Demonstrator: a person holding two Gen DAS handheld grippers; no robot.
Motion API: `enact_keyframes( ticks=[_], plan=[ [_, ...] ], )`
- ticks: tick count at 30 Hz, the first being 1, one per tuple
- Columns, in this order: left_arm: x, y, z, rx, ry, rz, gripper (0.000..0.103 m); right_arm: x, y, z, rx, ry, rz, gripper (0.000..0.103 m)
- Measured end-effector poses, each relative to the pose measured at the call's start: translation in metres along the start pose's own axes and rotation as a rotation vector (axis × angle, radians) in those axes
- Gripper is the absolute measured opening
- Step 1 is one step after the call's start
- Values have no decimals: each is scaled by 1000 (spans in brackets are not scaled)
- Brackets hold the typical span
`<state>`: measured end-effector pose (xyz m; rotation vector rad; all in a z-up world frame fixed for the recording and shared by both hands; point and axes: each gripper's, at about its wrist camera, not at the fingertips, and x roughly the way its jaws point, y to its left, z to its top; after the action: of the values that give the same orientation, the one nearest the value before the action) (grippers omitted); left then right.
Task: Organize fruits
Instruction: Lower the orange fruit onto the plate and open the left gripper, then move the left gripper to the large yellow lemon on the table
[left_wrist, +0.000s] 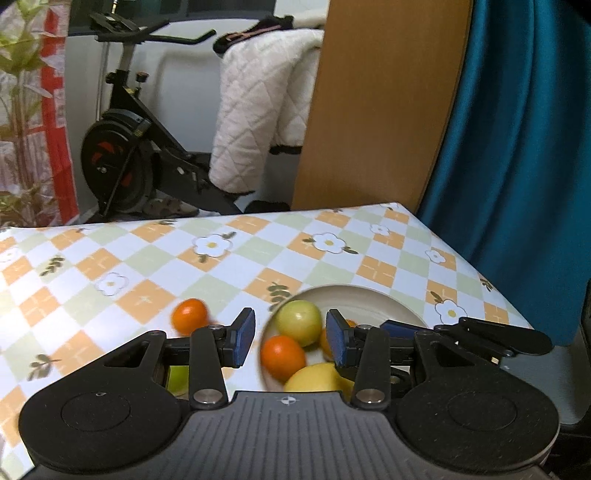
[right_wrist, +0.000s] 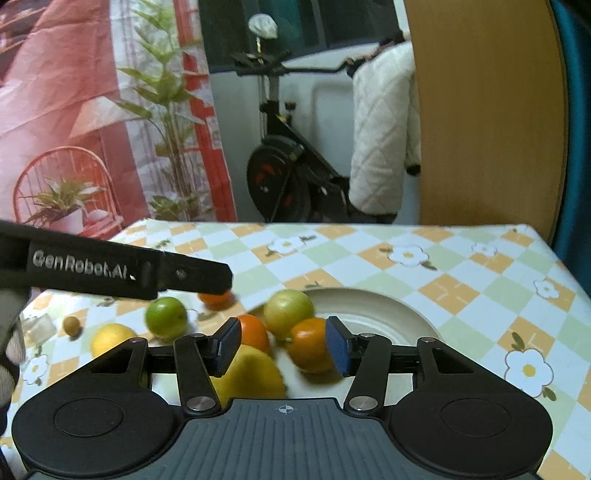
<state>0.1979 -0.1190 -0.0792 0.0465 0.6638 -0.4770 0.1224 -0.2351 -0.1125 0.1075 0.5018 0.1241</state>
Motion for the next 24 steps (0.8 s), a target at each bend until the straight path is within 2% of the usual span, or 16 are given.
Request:
enact_keyframes(
  ticks=[5,10,24],
  plan=[
    [-26,15,-9,-13,-21,19,45,-12,27,-7,-48,-39,41,47],
    [-45,29,-24,-42,-29,42,45,-15,51,-16,-86,-36,68,46],
    [-60,60,-59,-108,-42,121,45,-2,84,-29,-135,-11,118,46]
  ],
)
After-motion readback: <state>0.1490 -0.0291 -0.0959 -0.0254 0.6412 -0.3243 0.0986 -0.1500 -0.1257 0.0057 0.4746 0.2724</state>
